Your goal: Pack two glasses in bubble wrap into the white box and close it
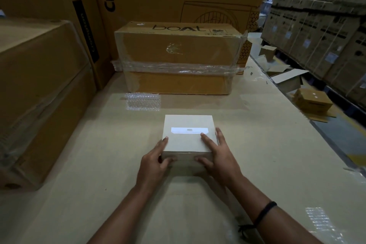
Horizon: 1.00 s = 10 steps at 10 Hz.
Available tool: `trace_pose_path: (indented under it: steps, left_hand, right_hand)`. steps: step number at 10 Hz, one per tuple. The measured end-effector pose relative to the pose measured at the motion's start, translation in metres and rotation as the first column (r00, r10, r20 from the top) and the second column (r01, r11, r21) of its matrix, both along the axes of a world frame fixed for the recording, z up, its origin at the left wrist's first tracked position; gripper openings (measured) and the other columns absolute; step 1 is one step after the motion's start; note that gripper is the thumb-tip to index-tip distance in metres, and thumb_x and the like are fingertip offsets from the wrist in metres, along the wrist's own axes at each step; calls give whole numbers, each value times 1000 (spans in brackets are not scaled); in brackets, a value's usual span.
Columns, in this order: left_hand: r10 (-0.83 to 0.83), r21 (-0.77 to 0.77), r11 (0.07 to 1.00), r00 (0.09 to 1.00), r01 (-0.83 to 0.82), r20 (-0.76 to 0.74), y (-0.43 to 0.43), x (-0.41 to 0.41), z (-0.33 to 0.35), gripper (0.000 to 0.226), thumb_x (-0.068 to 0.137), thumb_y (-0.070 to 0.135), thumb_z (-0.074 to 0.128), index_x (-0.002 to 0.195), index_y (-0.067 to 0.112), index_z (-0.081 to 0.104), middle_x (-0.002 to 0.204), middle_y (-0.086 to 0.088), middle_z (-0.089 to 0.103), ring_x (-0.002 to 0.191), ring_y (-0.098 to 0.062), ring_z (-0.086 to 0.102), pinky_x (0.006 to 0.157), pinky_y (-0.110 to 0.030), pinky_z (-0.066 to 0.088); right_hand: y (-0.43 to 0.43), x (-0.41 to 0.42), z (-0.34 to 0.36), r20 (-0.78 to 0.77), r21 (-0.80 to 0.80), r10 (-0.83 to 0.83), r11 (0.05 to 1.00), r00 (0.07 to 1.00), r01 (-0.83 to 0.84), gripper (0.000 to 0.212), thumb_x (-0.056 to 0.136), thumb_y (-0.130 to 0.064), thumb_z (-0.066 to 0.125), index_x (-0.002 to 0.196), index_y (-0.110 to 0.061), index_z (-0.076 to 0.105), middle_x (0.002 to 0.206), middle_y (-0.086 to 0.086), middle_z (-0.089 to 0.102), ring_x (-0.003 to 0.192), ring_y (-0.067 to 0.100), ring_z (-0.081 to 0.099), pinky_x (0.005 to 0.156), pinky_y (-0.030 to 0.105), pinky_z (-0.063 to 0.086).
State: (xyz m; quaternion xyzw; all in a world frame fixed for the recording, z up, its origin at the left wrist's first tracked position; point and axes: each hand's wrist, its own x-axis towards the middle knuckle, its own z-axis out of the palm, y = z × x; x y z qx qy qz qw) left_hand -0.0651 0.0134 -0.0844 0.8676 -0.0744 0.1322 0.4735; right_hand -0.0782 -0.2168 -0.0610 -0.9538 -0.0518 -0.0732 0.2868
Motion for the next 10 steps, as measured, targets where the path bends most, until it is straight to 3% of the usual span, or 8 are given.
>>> trace_pose_path:
  steps: [1, 3, 5, 6, 8, 9, 10]
  left_hand:
    - [12, -19, 1000, 999, -11, 38, -2, 7, 2, 58, 76, 0, 76, 129, 16, 60, 129, -3, 61, 120, -16, 59, 97, -27, 45]
    - [17, -10, 1000, 1000, -17, 9, -4, 48, 8, 54, 81, -2, 65, 132, 15, 59, 125, -11, 64, 110, -19, 65, 95, -38, 51]
    - [70, 62, 996, 996, -67, -55, -9, 95, 11, 53, 86, 0, 57, 135, 20, 55, 113, -8, 71, 95, -9, 69, 95, -28, 49]
    - [73, 86, 994, 996, -68, -58, -10, 106, 8, 52, 87, 1, 56, 135, 20, 55, 115, -9, 70, 100, -11, 68, 95, -26, 47]
    - [79, 144, 987, 993, -67, -83, -7, 110, 1, 52, 89, 13, 63, 138, 24, 51, 132, -10, 60, 120, -18, 58, 102, -31, 44]
    - [101, 248, 966, 988, -69, -119, -6, 103, 13, 52, 90, 32, 63, 140, 33, 48, 134, -4, 59, 122, -23, 55, 97, -31, 46]
    - [135, 325, 940, 987, -99, -90, -5, 97, 34, 49, 93, 49, 53, 139, 33, 49, 144, -3, 50, 125, -26, 52, 98, -36, 45]
  right_hand:
    - [4, 11, -2, -18, 42, 11, 999, 1000, -10, 65, 86, -38, 70, 145, -30, 43, 163, 7, 5, 145, 23, 27, 109, 17, 20]
    - [5, 57, 4, -13, -51, 30, 998, 999, -31, 62, 91, -42, 62, 147, -27, 41, 163, 9, 12, 145, 28, 26, 114, 31, 28]
    - [8, 103, 3, -29, -97, 26, 995, 999, -29, 62, 93, -43, 58, 148, -24, 38, 162, 12, 14, 147, 29, 21, 115, 38, 32]
    - [9, 112, -1, -21, -93, 16, 995, 1000, -18, 61, 94, -40, 58, 149, -25, 37, 162, 12, 12, 148, 29, 18, 115, 37, 30]
    - [8, 112, -6, 15, -116, 38, 993, 999, -36, 61, 95, -40, 56, 150, -25, 34, 162, 10, 12, 147, 27, 18, 114, 34, 28]
    - [8, 107, 0, 12, -150, 28, 988, 1000, -26, 61, 97, -42, 52, 152, -28, 28, 163, 4, 9, 147, 25, 19, 113, 35, 32]
    - [4, 102, 9, -31, -237, 27, 971, 999, -34, 63, 97, -54, 41, 153, -34, 20, 164, 2, 4, 147, 25, 15, 117, 40, 25]
